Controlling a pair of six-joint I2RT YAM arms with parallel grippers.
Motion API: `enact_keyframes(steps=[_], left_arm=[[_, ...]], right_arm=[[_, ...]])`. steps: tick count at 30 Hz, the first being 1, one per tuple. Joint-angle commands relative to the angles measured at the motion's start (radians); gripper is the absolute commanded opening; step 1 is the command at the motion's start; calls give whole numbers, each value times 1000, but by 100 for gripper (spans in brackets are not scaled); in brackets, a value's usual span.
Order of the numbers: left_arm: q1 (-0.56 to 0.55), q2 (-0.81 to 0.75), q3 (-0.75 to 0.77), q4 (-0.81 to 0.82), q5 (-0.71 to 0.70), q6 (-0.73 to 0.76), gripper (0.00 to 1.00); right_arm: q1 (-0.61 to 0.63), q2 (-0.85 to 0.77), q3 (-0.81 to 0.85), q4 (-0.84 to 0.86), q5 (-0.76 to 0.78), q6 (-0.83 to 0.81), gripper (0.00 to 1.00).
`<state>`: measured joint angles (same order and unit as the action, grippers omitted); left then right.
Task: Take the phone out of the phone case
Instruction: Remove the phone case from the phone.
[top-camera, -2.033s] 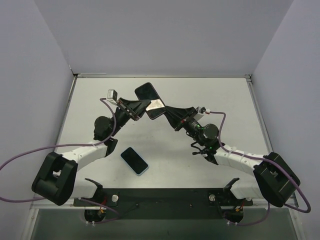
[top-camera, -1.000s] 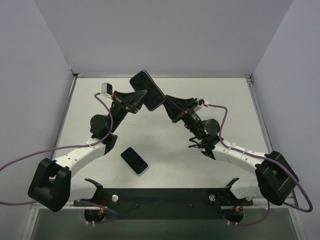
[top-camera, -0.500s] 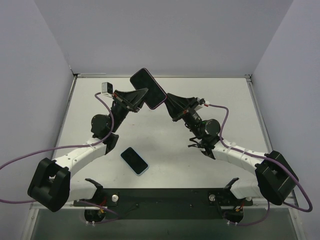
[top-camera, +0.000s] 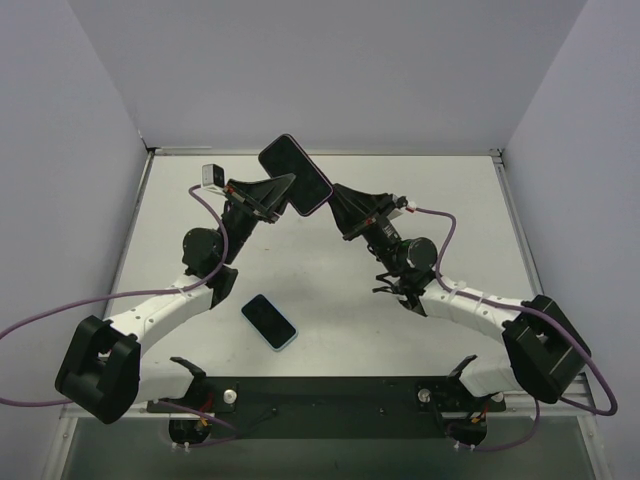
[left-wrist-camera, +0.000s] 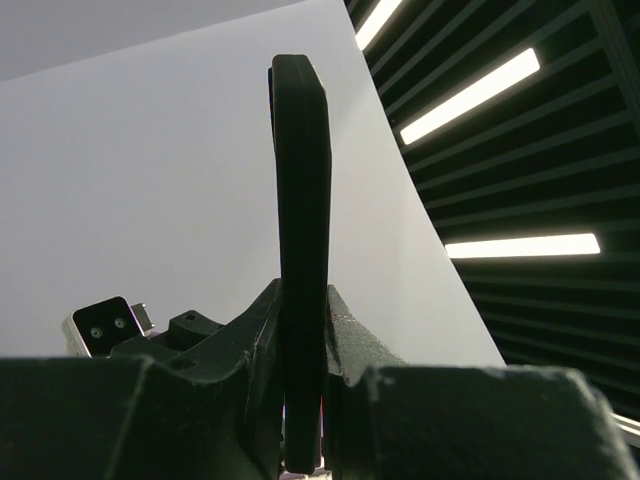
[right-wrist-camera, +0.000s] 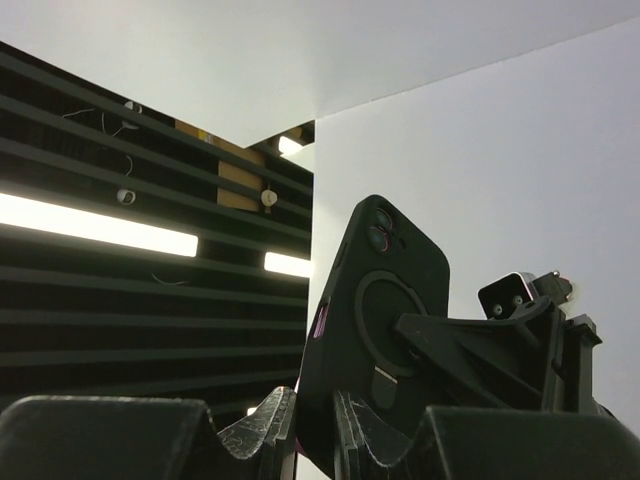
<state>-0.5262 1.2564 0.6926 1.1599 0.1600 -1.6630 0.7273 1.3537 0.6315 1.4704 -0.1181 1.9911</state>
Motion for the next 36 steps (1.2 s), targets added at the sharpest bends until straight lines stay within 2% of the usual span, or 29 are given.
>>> enact_keyframes(steps=[1,15,29,36], left_arm=[[-63,-52,107,501,102,-63,0],[-63,-45,104,501,87,-63,0],[-63,-43,127,501,67,-61,0],[-63,-37,97,500,70,-61,0]], right_arm=[[24,74,-9,196,-40,-47,0],[38,171,-6,196,-38,-44,0],[50,188,16,196,-34,-20,0],[32,160,14,196,-101,-118,0]])
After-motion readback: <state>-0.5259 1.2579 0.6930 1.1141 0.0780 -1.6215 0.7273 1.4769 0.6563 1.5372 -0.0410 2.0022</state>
